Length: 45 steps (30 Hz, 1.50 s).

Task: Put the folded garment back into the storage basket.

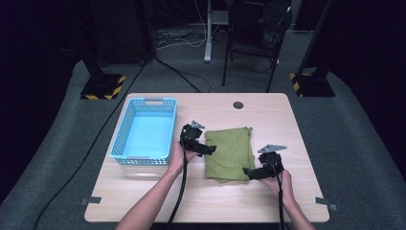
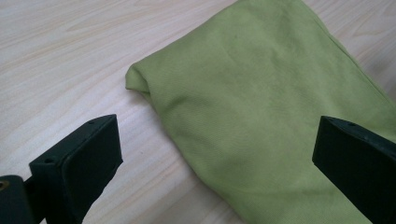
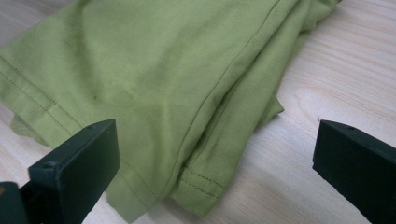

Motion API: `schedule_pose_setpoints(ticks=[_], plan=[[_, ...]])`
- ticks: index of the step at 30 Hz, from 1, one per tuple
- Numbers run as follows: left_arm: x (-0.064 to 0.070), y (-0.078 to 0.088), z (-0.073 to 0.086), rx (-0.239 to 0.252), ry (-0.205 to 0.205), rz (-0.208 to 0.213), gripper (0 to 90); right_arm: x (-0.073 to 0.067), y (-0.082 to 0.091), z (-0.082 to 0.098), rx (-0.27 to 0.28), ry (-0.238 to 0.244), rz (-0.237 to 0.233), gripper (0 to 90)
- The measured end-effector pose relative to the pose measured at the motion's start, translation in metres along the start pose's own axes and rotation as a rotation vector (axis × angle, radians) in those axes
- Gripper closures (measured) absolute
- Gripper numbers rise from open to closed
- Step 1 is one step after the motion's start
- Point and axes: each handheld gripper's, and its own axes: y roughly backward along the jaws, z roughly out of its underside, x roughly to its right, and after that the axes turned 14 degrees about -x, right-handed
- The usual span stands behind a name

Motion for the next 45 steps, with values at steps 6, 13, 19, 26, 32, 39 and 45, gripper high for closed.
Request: schedule_pose_setpoints(ticks=[6,13,19,26,32,39,45], plan=[[-0.001,-0.005,-0.004,-0.006,0.008,-0.004,0.7,0.004,0.000,0.000,0.002,-0.002,-0.001,0.0],[-0.005,-0.013,-0.009,-0.018,0.013,0.000,0.7,0.003,-0.003,-0.002,-0.001,0.006,-0.003,0.0],[-0.010,-0.019,-0.013,-0.033,0.020,-0.003,0.8,0.000,-0.006,-0.003,-0.016,0.012,-0.006,0.0],[-0.012,-0.028,-0.017,-0.043,0.024,-0.004,1.0,0.000,-0.013,-0.003,-0.037,0.010,-0.003,0.0],[-0.012,-0.036,-0.020,-0.062,0.020,-0.009,1.4,-0.001,-0.017,-0.005,-0.050,0.016,0.003,0.0],[-0.012,-0.046,-0.022,-0.076,0.022,-0.015,2.4,0.000,-0.020,-0.005,-0.067,0.010,0.000,0.0],[-0.013,-0.054,-0.023,-0.084,0.024,-0.018,2.8,0.001,-0.021,-0.004,-0.070,0.006,-0.001,0.0]])
